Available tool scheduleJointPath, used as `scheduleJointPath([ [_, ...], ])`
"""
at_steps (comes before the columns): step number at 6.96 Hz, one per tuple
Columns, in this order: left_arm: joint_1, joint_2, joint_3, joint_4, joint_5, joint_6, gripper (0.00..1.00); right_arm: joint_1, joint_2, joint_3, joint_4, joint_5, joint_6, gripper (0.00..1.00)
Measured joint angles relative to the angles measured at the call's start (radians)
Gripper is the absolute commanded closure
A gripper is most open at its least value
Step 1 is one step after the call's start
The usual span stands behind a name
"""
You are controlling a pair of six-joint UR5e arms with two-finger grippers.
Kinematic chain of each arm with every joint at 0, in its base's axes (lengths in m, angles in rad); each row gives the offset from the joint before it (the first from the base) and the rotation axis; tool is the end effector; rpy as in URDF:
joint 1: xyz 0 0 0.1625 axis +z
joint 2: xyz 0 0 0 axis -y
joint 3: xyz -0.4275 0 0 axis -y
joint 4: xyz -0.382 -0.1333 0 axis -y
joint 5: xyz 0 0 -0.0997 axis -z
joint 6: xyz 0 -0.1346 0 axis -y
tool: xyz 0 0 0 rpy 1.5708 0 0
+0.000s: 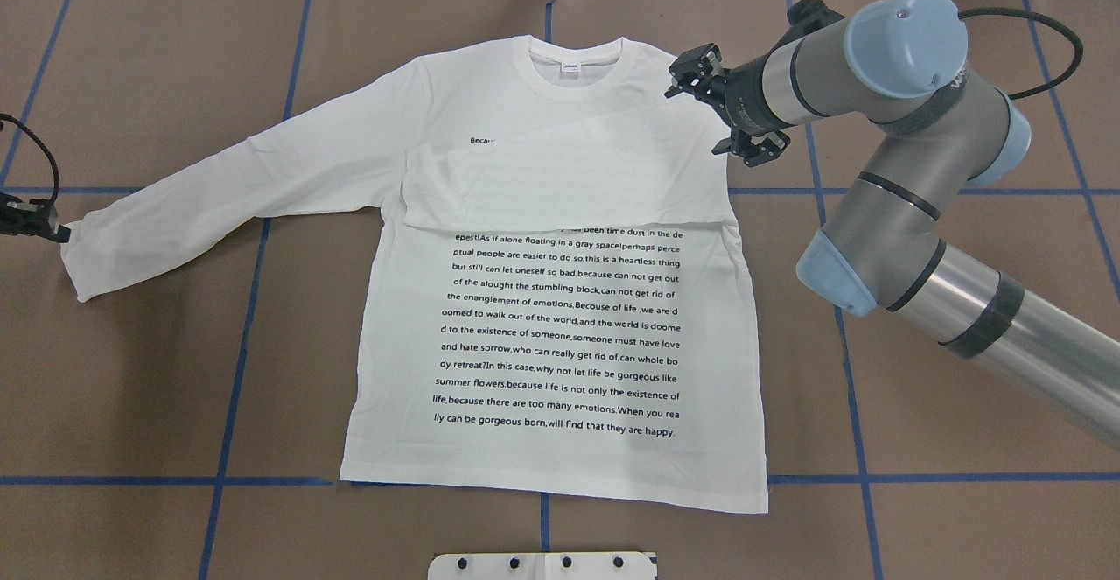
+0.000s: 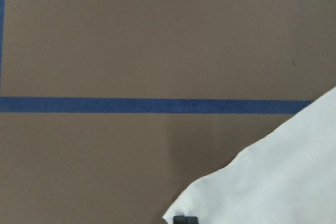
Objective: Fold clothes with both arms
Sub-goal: 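Grasp the other sleeve with the left gripper and lift it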
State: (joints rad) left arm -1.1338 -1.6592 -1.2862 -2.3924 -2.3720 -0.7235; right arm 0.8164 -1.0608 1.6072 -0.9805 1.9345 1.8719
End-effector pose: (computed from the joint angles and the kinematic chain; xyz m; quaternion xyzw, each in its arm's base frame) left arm 0.1988 -0.5121 0.6804 0.0335 0.4656 -0.0063 0.8843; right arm -0.4111 -0.5621 0.2996 -0.0125 -0.5507 0.3569 0.7544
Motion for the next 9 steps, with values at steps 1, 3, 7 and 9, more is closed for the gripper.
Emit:
scheduleJointPath([
  [1,-0.001,-0.005,-0.033,0.007,-0.062,-0.006,1.0,0.02,-0.005,0.01,-0.001,0.033,-0.001,0.01],
  [3,0.0,-0.064,-0.081,0.01,-0.149,-0.077,1.0,0.063,-0.022,0.018,0.0,0.105,-0.01,0.01],
  [7,0.14,-0.347,-0.153,0.008,-0.04,-0.419,1.0,0.107,-0.062,0.019,0.001,0.171,-0.063,0.01],
  [9,0.257,-0.489,-0.151,0.009,0.09,-0.557,1.0,0.129,-0.082,0.026,0.003,0.215,-0.075,0.01],
])
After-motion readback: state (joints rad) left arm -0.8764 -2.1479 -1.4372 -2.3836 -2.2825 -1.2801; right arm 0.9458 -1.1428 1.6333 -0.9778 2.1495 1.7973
